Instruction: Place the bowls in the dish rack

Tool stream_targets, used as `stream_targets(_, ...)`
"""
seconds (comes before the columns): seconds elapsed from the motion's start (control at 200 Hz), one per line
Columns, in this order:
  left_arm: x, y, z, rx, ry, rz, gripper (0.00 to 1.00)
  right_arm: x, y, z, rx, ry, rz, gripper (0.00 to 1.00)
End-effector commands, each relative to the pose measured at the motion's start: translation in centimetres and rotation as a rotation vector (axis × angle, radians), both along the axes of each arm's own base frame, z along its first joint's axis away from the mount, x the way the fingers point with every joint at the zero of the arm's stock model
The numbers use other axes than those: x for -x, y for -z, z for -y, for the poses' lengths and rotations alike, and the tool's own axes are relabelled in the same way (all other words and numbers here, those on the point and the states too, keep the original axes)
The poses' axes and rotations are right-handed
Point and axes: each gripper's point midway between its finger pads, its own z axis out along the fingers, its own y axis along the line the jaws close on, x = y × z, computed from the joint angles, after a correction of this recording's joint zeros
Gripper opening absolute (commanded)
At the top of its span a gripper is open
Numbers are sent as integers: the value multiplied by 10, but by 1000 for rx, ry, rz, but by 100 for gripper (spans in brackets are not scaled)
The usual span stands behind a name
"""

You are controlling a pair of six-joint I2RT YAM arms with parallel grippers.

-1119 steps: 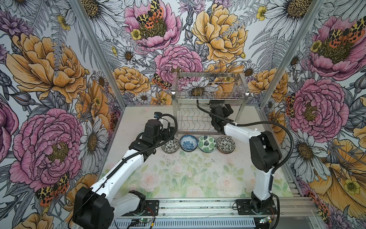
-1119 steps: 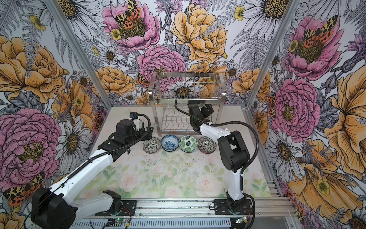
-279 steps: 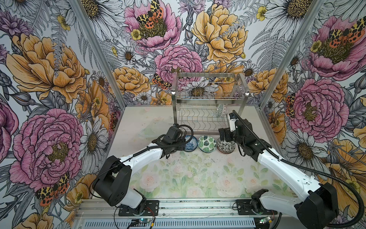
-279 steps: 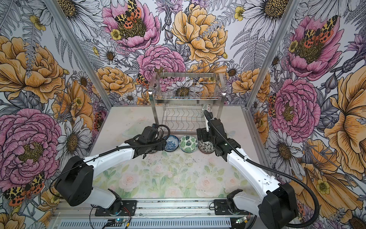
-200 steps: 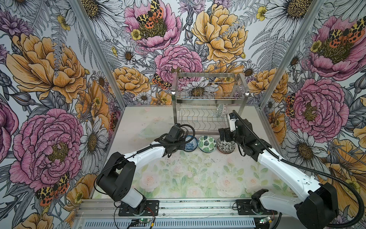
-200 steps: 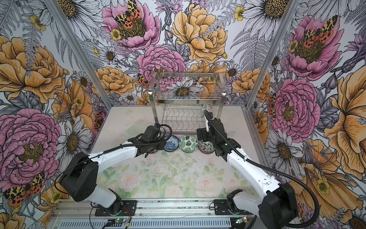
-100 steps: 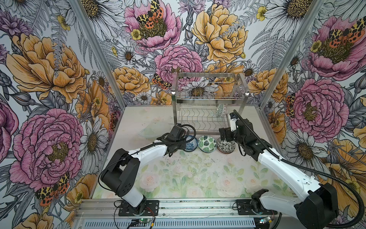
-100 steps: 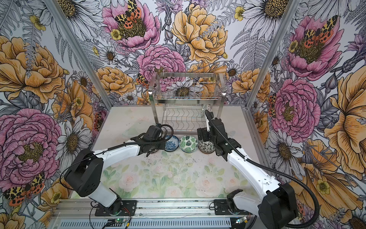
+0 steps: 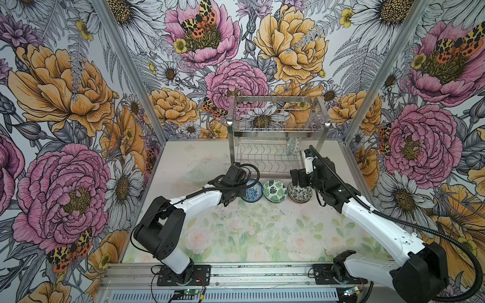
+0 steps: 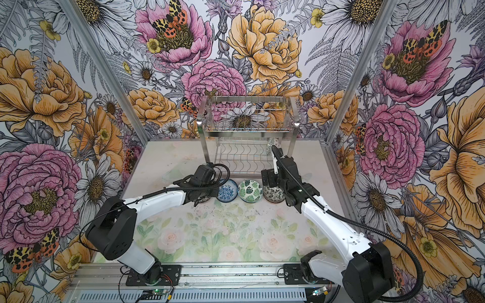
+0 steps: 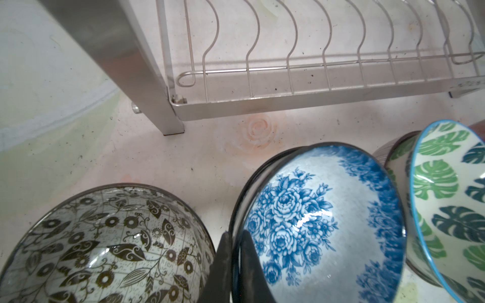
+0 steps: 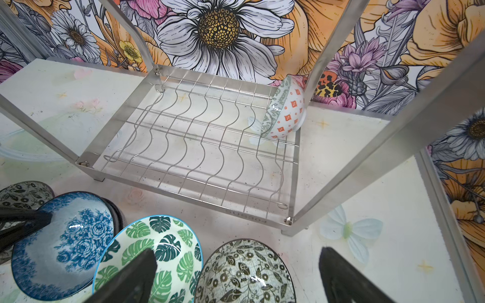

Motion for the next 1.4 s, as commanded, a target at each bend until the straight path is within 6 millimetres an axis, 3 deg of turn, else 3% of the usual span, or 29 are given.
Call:
stream_targets(0.0, -4, -9, 7, 6, 23, 20, 3, -2, -7, 1, -2, -8, 19, 98)
stream_targets(0.38, -7, -21, -4, -10, -12, 45, 0, 0, -10, 1, -7, -9, 25, 98)
stream_targets(0.646, -14, -40, -13, -14, -53, 93, 0, 2, -9, 2, -5, -9, 25, 98)
stream_targets(1.041, -26, -86, -16, -35, -66, 203, 0, 4, -14, 1, -14, -15, 31, 98)
stream_targets(1.226, -19, -104, -15, 6, -62, 250, 0, 8, -22, -5, -43, -49, 28, 99)
stream_targets(1.396, -9, -131, -9, 151, -56, 337, 0, 17, -37, -22, -131, -119, 27, 100)
